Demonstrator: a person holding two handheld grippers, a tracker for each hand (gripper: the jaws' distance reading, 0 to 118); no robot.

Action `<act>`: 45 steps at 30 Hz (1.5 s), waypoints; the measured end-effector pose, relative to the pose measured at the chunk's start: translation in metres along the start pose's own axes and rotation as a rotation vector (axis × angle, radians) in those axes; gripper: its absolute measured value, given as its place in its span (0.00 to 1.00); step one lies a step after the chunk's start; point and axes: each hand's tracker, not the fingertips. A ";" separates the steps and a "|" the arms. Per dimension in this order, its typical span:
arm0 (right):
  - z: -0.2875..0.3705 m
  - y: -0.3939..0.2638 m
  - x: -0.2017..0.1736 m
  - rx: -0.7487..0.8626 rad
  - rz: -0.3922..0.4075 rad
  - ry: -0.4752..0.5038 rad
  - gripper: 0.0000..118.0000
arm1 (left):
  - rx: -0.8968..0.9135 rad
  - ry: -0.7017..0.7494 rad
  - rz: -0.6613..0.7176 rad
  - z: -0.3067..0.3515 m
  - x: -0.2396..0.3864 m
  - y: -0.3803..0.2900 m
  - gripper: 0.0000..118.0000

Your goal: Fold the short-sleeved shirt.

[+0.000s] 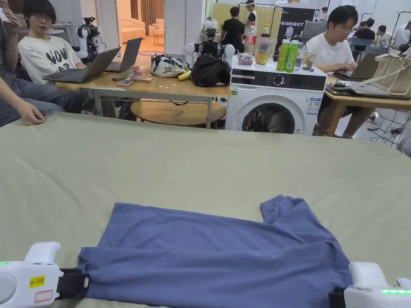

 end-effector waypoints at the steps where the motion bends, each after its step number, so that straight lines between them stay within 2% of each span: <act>1: 0.009 0.007 -0.001 0.050 -0.003 0.003 0.43 | 0.044 0.006 -0.024 0.006 0.006 0.005 0.34; 4: 0.022 0.028 -0.012 0.162 -0.030 -0.001 0.43 | 0.180 0.011 -0.085 0.022 0.028 0.018 0.35; 10: 0.030 0.050 -0.049 0.379 -0.097 0.010 0.41 | 0.390 0.056 -0.110 0.029 0.071 0.026 0.35; 11: 0.031 0.052 -0.055 0.414 -0.099 0.001 0.35 | 0.423 0.080 -0.116 0.029 0.079 0.027 0.35; 13: 0.034 0.055 -0.067 0.471 -0.097 -0.009 0.17 | 0.488 0.117 -0.140 0.029 0.093 0.026 0.34; 14: 0.035 0.056 -0.071 0.491 -0.106 -0.007 0.13 | 0.518 0.125 -0.153 0.030 0.099 0.026 0.34; 15: 0.036 0.056 -0.073 0.512 -0.117 0.002 0.13 | 0.537 0.128 -0.164 0.031 0.103 0.026 0.32; 16: 0.037 0.057 -0.076 0.520 -0.123 0.002 0.02 | 0.555 0.142 -0.171 0.031 0.108 0.027 0.23; 17: 0.035 0.060 -0.078 0.526 -0.124 0.008 0.00 | 0.579 0.168 -0.173 0.032 0.112 0.027 0.08; 18: 0.035 0.062 -0.080 0.533 -0.127 0.015 0.00 | 0.607 0.155 -0.177 0.032 0.114 0.030 0.00; 25: 0.021 0.083 -0.087 0.517 -0.108 0.071 0.00 | 0.479 0.107 -0.125 0.013 0.085 0.076 0.00; 35: -0.022 0.099 -0.083 0.423 -0.081 0.061 0.00 | 0.069 0.033 0.028 -0.106 0.018 0.185 0.00; 36: -0.025 0.099 -0.081 0.414 -0.077 0.061 0.00 | 0.043 0.013 0.033 -0.116 0.013 0.192 0.08; 37: -0.027 0.098 -0.079 0.403 -0.074 0.056 0.00 | 0.015 0.018 0.043 -0.128 0.008 0.199 0.25; 38: -0.030 0.098 -0.076 0.393 -0.072 0.049 0.00 | -0.019 0.008 0.055 -0.138 0.004 0.204 0.35; 39: -0.033 0.097 -0.074 0.385 -0.071 0.043 0.00 | -0.038 -0.001 0.067 -0.147 0.001 0.208 0.42; 40: -0.036 0.096 -0.070 0.375 -0.072 0.038 0.00 | -0.062 0.014 0.078 -0.159 -0.002 0.212 0.46; 44: -0.048 0.092 -0.058 0.325 -0.083 0.024 0.00 | -0.200 0.123 0.076 -0.204 -0.007 0.213 0.46; 45: -0.050 0.091 -0.056 0.313 -0.081 0.020 0.00 | -0.202 0.111 0.066 -0.210 -0.007 0.208 0.46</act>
